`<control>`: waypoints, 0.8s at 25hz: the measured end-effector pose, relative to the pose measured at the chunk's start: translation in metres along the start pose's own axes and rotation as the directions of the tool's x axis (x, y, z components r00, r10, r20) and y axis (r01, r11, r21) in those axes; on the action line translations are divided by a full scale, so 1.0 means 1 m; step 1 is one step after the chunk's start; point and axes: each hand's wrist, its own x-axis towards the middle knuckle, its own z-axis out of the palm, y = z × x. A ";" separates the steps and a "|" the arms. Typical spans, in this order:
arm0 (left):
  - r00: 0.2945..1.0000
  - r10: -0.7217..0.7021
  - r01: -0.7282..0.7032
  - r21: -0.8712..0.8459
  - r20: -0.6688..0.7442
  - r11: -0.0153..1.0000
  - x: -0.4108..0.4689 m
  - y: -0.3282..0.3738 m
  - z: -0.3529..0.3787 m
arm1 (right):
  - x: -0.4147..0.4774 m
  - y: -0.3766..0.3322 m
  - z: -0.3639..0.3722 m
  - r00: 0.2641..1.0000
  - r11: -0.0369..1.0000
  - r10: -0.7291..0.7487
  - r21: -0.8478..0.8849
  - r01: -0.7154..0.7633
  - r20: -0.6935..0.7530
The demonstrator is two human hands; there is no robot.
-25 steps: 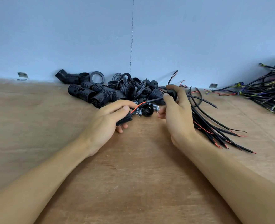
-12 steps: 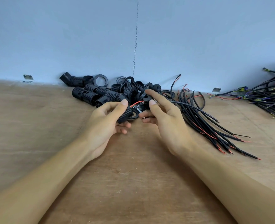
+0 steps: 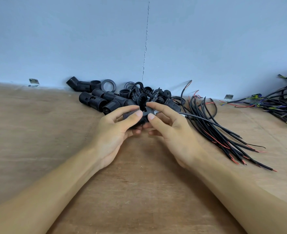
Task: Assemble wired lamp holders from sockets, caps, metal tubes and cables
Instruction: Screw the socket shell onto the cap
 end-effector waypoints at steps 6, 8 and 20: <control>1.000 -0.010 0.010 -0.011 0.008 1.000 0.003 -0.001 -0.002 | 0.002 0.001 -0.006 0.999 0.998 0.029 0.055 -0.030 0.019; 0.999 0.033 -0.033 0.062 0.006 0.998 0.002 -0.002 -0.003 | 0.003 0.000 -0.007 0.998 0.995 0.051 0.086 -0.053 0.029; 0.983 0.182 -0.182 0.309 0.030 0.934 0.001 -0.006 -0.005 | 0.003 -0.001 -0.006 0.992 0.985 0.124 0.128 -0.118 -0.036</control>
